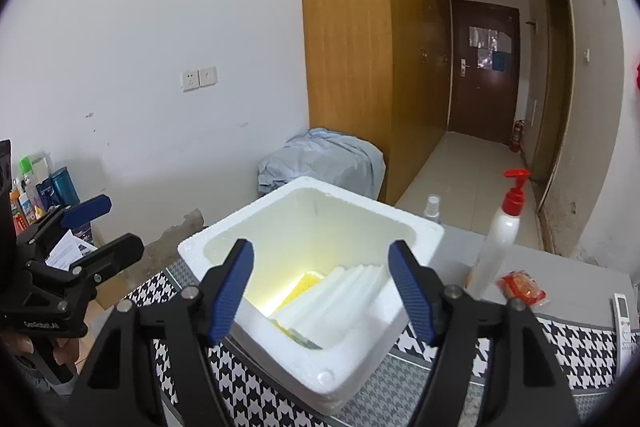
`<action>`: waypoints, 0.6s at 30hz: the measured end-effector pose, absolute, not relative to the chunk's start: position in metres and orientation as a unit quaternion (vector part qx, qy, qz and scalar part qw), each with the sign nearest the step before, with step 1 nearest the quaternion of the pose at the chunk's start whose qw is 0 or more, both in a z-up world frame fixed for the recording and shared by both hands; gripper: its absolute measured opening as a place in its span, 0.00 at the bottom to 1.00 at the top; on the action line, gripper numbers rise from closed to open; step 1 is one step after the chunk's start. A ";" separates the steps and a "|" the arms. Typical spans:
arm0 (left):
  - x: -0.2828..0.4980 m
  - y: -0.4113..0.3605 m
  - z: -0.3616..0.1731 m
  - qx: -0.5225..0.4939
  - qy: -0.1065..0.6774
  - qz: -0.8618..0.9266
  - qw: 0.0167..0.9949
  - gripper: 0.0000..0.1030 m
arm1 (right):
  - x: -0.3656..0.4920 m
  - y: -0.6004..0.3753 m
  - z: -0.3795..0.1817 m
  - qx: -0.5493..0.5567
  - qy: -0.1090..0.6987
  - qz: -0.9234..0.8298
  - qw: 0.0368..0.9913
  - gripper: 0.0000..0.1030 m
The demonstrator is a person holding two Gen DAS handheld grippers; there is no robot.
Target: Organize soft objects
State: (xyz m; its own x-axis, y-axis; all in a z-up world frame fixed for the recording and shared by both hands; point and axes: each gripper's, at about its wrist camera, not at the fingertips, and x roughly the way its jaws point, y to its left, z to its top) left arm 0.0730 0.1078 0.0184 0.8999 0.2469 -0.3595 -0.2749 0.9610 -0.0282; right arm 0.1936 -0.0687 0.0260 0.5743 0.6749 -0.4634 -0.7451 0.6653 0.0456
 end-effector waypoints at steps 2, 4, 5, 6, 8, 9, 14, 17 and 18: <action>0.074 0.105 0.019 -0.037 0.179 0.134 0.974 0.99 | 0.192 -0.074 0.027 -0.076 0.225 0.399 0.886 0.78; 0.074 0.101 0.020 -0.035 0.180 0.131 0.974 0.99 | 0.191 -0.079 0.028 -0.071 0.224 0.398 0.887 0.81; 0.075 0.100 0.021 -0.035 0.179 0.130 0.975 0.99 | 0.191 -0.083 0.028 -0.069 0.224 0.398 0.887 0.83; 0.075 0.098 0.022 -0.035 0.179 0.128 0.975 0.99 | 0.191 -0.085 0.028 -0.069 0.224 0.396 0.888 0.88; 0.074 0.093 0.024 -0.033 0.176 0.122 0.976 0.99 | 0.189 -0.090 0.029 -0.071 0.222 0.390 0.891 0.97; 0.074 0.090 0.025 -0.031 0.175 0.120 0.977 0.99 | 0.188 -0.093 0.029 -0.073 0.221 0.390 0.891 0.99; 0.075 0.079 0.028 -0.025 0.176 0.115 0.977 0.99 | 0.181 -0.103 0.033 -0.076 0.208 0.385 0.896 0.99; 0.074 0.074 0.030 -0.020 0.174 0.110 0.978 0.99 | 0.178 -0.113 0.035 -0.073 0.202 0.381 0.899 0.99; 0.074 0.070 0.031 -0.020 0.174 0.107 0.979 0.99 | 0.178 -0.116 0.035 -0.075 0.200 0.377 0.901 0.99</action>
State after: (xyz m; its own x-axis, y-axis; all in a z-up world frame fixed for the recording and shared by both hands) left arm 0.0742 0.0705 0.0310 0.9163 0.2035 -0.3448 -0.2173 0.9761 -0.0014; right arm 0.1777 -0.1161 0.0353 0.6355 0.6498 -0.4171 -0.7096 0.7044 0.0164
